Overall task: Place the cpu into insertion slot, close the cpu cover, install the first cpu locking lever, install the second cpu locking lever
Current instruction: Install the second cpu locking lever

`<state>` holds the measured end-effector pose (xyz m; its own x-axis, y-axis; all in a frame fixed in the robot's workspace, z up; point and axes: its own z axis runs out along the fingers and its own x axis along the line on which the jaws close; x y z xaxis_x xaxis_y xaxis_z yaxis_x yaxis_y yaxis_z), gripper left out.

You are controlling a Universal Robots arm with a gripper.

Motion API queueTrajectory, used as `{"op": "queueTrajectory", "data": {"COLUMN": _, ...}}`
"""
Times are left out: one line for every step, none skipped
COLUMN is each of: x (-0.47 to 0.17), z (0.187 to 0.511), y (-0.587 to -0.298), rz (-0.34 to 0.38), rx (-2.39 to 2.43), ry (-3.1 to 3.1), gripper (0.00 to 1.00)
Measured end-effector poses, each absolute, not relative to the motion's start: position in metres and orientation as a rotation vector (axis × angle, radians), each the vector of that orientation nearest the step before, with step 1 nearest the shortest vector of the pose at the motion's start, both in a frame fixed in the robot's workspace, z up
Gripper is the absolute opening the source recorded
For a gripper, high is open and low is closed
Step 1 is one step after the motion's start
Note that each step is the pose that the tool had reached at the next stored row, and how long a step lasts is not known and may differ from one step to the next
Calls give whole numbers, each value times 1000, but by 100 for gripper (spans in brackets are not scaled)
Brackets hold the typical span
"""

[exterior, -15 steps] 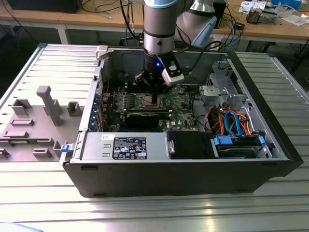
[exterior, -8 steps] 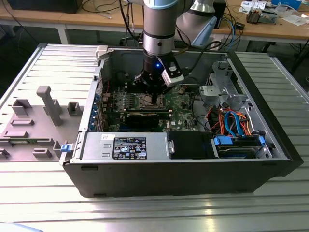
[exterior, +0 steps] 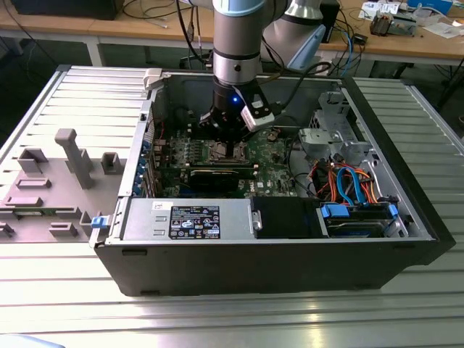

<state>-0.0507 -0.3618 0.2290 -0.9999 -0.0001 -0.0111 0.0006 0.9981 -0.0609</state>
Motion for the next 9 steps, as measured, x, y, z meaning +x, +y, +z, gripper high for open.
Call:
{"op": "queueTrajectory", "data": {"x": -51, "z": 229, "y": -362, "rz": -95, "rx": 1, "ry": 3129, "gripper": 11}}
{"op": "queueTrajectory", "data": {"x": -50, "z": 229, "y": -362, "rz": -95, "rx": 1, "ry": 3129, "gripper": 11}}
{"op": "queueTrajectory", "data": {"x": -50, "z": 229, "y": -362, "rz": -95, "rx": 1, "ry": 3129, "gripper": 11}}
{"op": "queueTrajectory", "data": {"x": -50, "z": 229, "y": -362, "rz": -95, "rx": 1, "ry": 3129, "gripper": 11}}
{"op": "queueTrajectory", "data": {"x": -50, "z": 229, "y": -362, "rz": -95, "rx": 0, "ry": 3129, "gripper": 11}}
{"op": "queueTrajectory", "data": {"x": -50, "z": 229, "y": -362, "rz": -95, "rx": 0, "ry": 3129, "gripper": 11}}
{"op": "queueTrajectory", "data": {"x": -49, "z": 229, "y": -362, "rz": -94, "rx": 0, "ry": 3130, "gripper": 11}}
{"op": "queueTrajectory", "data": {"x": -49, "z": 229, "y": -362, "rz": -93, "rx": 0, "ry": 3130, "gripper": 11}}
{"op": "queueTrajectory", "data": {"x": -48, "z": 229, "y": -363, "rz": -93, "rx": 0, "ry": 3131, "gripper": 11}}
